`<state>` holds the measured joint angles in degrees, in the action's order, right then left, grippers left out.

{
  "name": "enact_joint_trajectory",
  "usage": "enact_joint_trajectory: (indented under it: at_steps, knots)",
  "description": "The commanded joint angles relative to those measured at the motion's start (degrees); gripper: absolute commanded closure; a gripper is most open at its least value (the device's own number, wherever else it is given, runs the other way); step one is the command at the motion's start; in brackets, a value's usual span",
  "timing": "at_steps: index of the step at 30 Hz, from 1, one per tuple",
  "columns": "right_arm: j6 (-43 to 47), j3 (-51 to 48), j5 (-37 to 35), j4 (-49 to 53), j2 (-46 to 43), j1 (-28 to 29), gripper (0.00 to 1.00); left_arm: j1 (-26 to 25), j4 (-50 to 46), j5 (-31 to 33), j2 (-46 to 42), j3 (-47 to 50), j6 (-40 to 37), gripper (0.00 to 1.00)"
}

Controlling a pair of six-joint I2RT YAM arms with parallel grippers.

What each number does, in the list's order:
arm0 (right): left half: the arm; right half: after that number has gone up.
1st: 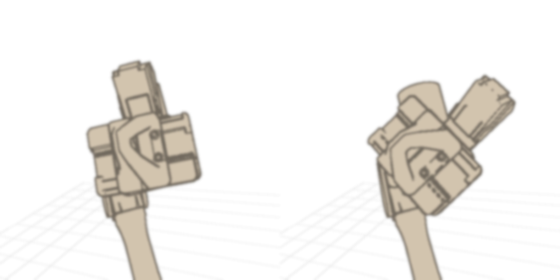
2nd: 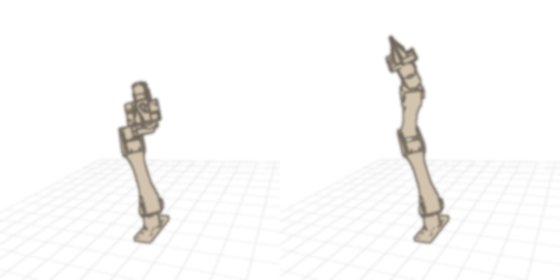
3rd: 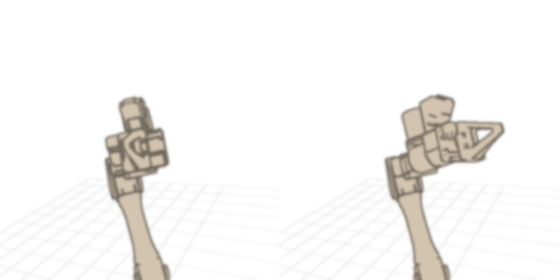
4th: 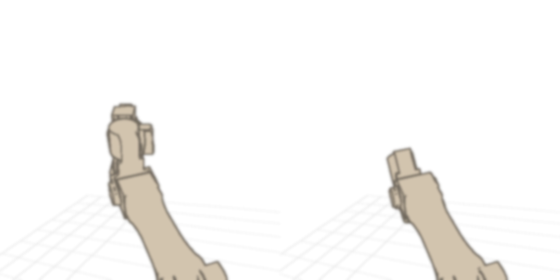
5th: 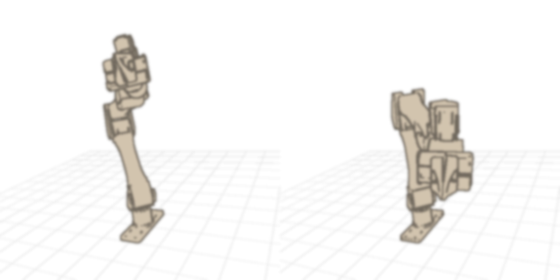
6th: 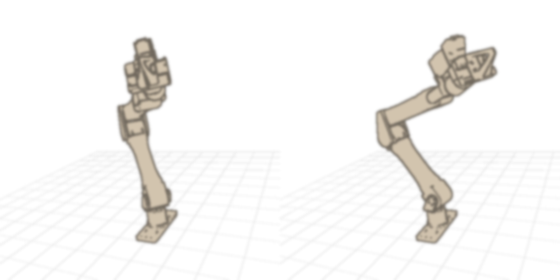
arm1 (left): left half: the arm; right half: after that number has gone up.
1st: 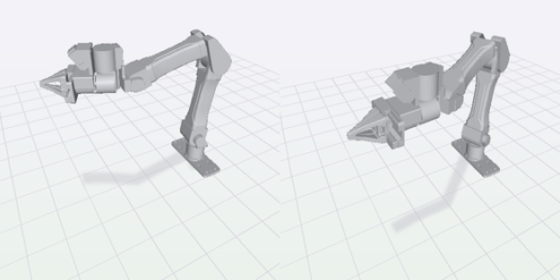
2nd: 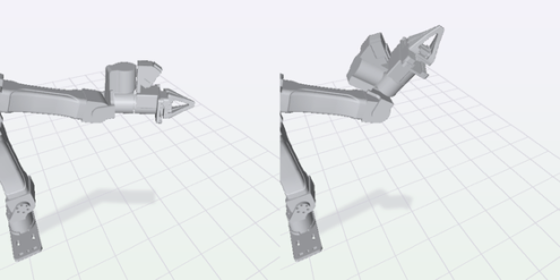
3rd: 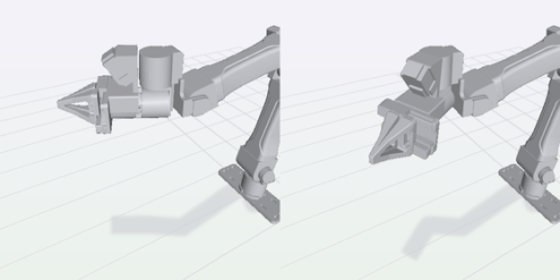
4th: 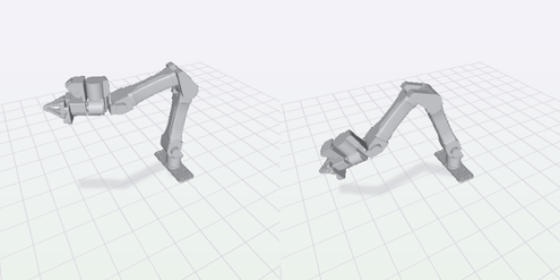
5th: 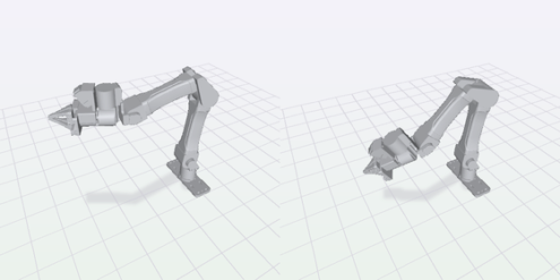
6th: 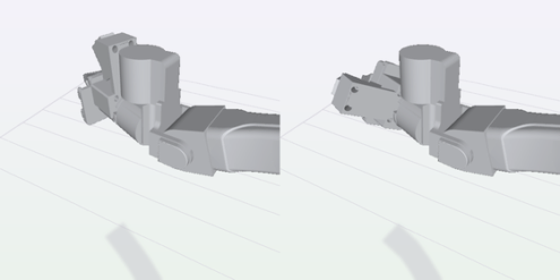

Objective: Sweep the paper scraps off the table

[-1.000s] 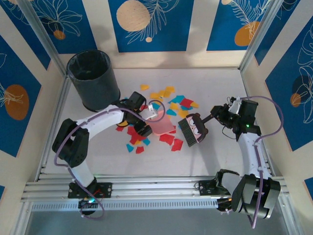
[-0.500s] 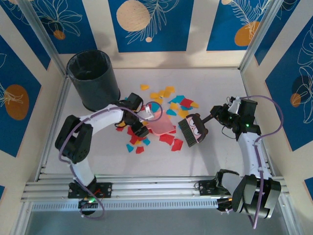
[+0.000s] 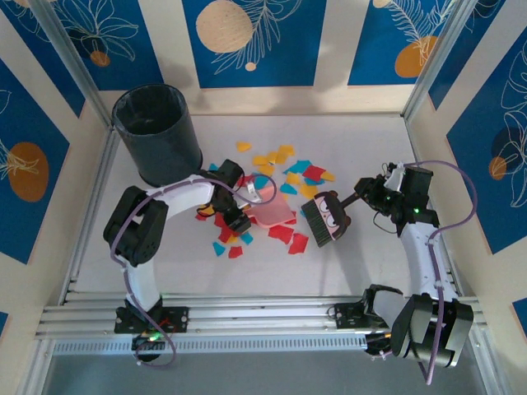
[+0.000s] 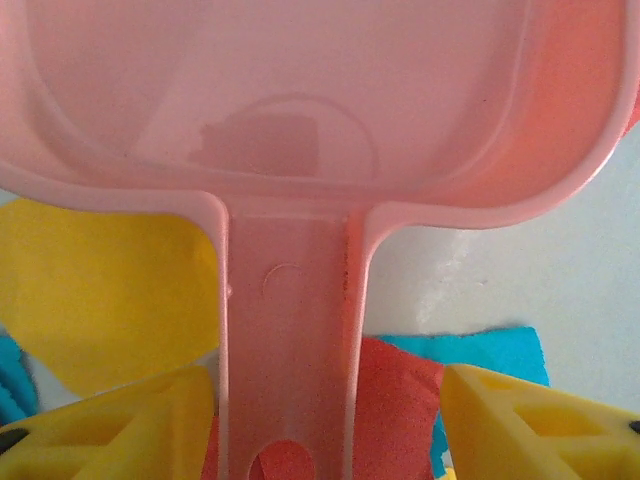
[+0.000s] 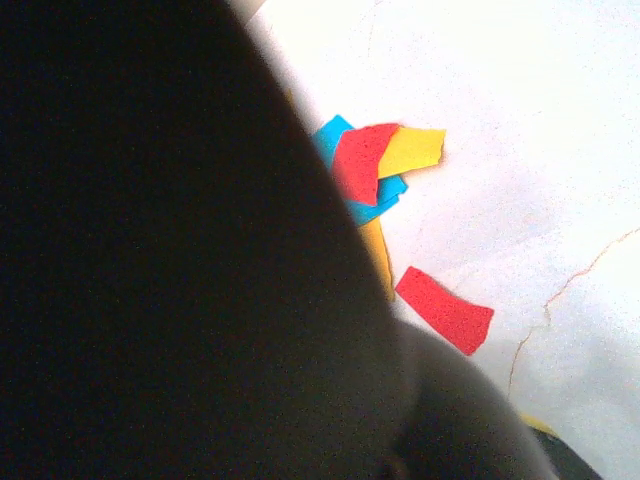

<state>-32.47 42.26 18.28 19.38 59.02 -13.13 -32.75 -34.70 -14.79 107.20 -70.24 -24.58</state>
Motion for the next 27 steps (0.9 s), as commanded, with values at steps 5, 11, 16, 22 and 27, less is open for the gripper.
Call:
enact_joint_trajectory:
  at_steps: [5,11,16,22,27]
  knots:
    - [0.4,1.1,0.5,0.2,-0.5,0.2,1.00,-1.4,0.0,0.7,2.7,-1.8,-0.9,0.48]
    - [0.5,1.0,0.6,0.3,-0.5,0.1,1.00,-1.9,0.1,1.3,2.3,-1.6,-1.0,0.67]
    - [1.0,1.2,0.8,0.7,-0.6,0.1,1.00,-2.1,-1.0,2.1,1.5,-2.1,0.1,0.81]
    - [2.1,1.2,1.8,0.8,-0.8,0.2,1.00,-2.2,-2.9,3.8,-0.9,-3.1,2.0,0.90]
    - [3.2,0.7,3.6,-0.2,-0.8,0.7,1.00,-2.2,-5.3,5.3,-5.2,-3.2,3.4,1.00]
